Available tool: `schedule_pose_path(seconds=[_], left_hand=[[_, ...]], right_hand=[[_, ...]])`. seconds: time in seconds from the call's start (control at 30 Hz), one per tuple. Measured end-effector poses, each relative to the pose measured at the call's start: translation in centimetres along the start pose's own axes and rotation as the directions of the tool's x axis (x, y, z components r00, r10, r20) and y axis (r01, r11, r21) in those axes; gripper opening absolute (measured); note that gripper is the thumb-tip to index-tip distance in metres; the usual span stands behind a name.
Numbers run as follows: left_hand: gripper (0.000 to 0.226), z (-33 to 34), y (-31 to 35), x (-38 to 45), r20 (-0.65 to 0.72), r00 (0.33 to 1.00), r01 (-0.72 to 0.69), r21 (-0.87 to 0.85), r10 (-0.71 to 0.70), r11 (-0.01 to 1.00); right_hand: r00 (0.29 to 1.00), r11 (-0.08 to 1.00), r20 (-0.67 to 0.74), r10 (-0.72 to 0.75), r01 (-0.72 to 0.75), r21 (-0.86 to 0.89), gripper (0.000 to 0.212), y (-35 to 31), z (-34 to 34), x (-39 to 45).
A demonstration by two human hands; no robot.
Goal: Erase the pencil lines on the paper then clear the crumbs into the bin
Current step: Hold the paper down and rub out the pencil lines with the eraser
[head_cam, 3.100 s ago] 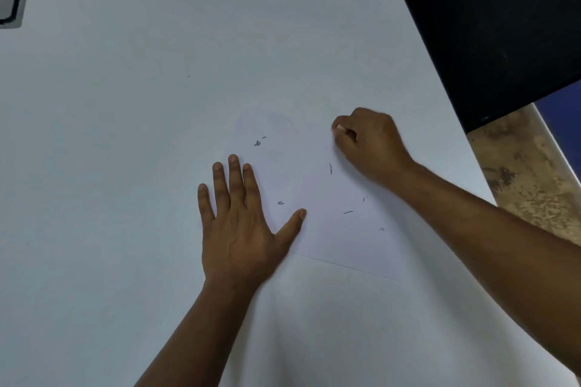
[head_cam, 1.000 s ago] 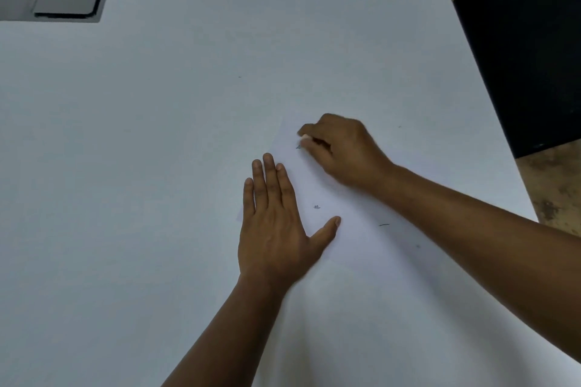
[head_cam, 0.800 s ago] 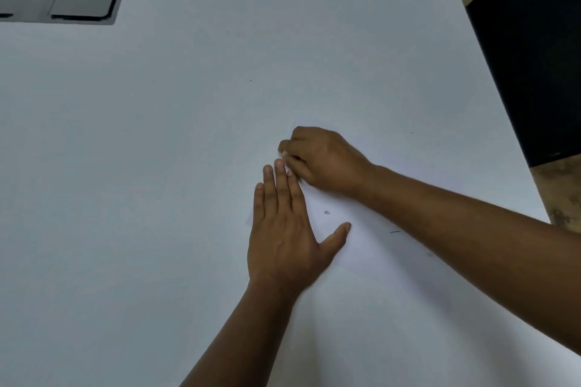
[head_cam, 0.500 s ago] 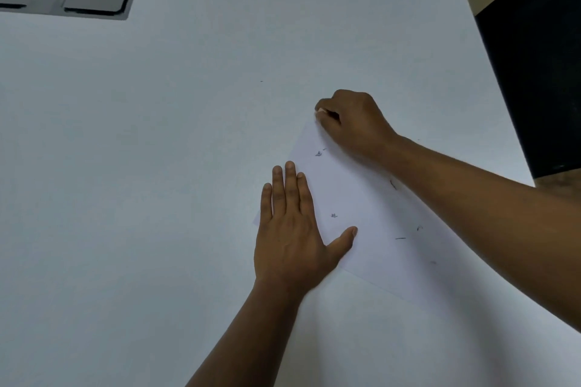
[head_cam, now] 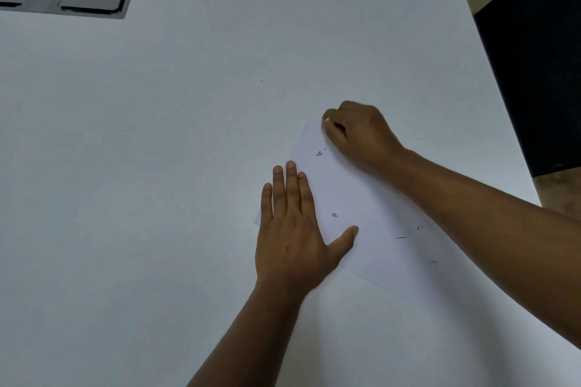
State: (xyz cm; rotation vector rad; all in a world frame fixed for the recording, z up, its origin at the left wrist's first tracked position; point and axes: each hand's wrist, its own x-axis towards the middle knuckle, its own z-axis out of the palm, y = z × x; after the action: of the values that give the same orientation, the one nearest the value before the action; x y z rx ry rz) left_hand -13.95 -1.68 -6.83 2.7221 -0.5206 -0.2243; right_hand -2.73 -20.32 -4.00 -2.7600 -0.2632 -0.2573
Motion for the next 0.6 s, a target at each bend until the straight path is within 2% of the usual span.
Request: schedule_pose_path(seconds=[0.1,0.2,0.27,0.33,0.37,0.43,0.5,0.53,0.6], left_hand=[[0.110,-0.1,0.1,0.0,-0.003,1.000,0.000,-0.006,0.000,1.000],[0.108,0.1,-0.1,0.0,0.007,1.000,-0.009,0.002,0.009,1.000],[0.108,0.2,0.0,0.0,-0.002,1.000,-0.017,0.014,0.017,1.000],[0.108,0.3,-0.1,-0.1,-0.016,1.000,-0.022,0.022,0.022,1.000],[0.108,0.3,-0.1,-0.1,-0.013,1.000,-0.024,0.021,0.024,1.000],[0.109,0.2,0.0,-0.2,-0.010,1.000,-0.012,0.035,0.013,0.999],[0.109,0.0,0.0,-0.3,0.006,1.000,-0.013,0.060,0.013,0.998],[0.109,0.2,0.0,-0.3,-0.009,1.000,-0.014,0.061,0.014,0.998],[0.108,0.9,-0.7,0.6,0.018,1.000,0.025,0.040,-0.025,0.999]], right_hand=[[0.981,0.986,-0.103,0.164,-0.162,0.027,0.024,0.4,-1.3,0.4],[0.899,0.907,-0.190,0.394,-0.347,0.239,0.024,-0.7,-3.9,-2.2],[0.781,0.744,-0.194,0.594,-0.441,0.502,0.015,-1.9,-5.4,-5.6],[0.605,0.465,-0.117,0.788,-0.458,0.758,0.015,-3.3,-5.8,-8.6],[0.519,0.341,-0.069,0.852,-0.450,0.826,0.017,-4.0,-5.5,-10.1],[0.408,0.214,0.000,0.913,-0.479,0.851,0.016,-6.0,-4.6,-13.2],[0.379,0.213,0.013,0.925,-0.548,0.809,0.014,-8.8,-3.5,-15.9],[0.404,0.258,0.006,0.915,-0.597,0.760,0.014,-10.2,-2.9,-17.1],[0.514,0.407,-0.009,0.858,-0.668,0.622,0.016,-11.5,-1.0,-18.5]])
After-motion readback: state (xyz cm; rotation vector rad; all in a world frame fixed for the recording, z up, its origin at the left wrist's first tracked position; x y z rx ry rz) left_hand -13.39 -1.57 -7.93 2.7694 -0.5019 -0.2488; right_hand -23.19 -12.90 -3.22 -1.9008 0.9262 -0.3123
